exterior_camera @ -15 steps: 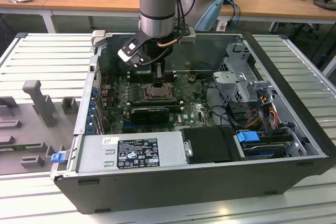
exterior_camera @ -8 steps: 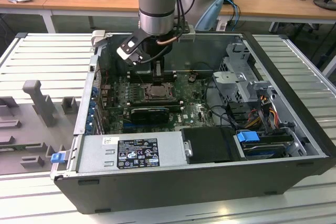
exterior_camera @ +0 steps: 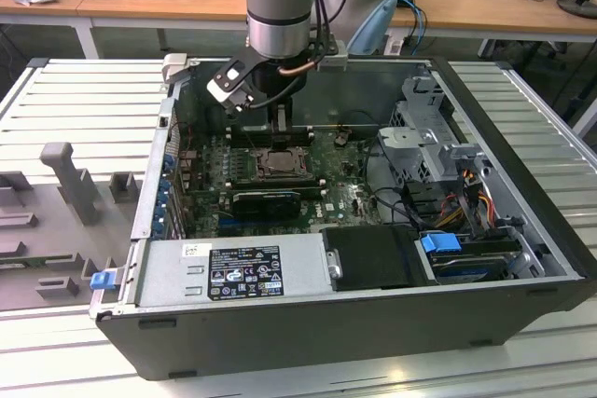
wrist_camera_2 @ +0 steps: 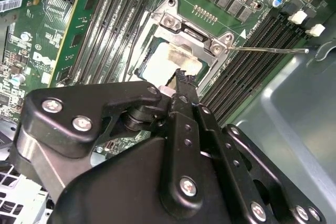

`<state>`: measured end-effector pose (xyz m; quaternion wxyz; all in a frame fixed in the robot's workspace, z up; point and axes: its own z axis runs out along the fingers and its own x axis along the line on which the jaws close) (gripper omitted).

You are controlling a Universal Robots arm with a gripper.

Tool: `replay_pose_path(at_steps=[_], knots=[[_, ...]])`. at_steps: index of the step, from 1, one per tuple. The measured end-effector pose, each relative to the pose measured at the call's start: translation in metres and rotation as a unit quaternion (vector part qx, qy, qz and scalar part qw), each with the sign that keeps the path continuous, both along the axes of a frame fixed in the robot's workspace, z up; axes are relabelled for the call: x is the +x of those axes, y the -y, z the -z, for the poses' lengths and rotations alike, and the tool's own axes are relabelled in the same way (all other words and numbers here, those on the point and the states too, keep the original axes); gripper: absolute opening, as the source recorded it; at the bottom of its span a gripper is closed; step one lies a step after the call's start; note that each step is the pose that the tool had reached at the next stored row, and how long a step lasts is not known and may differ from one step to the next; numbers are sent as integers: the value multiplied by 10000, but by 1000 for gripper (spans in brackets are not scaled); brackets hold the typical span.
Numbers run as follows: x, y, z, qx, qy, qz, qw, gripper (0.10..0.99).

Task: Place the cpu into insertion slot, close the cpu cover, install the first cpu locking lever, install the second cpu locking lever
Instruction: 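Install the first cpu locking lever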

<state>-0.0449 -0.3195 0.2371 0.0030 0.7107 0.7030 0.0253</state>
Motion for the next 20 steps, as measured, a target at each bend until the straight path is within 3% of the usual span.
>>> replay_pose_path(at_steps=[20], knots=[[0, 0, -251, -1, -1, 0, 10000, 106]])
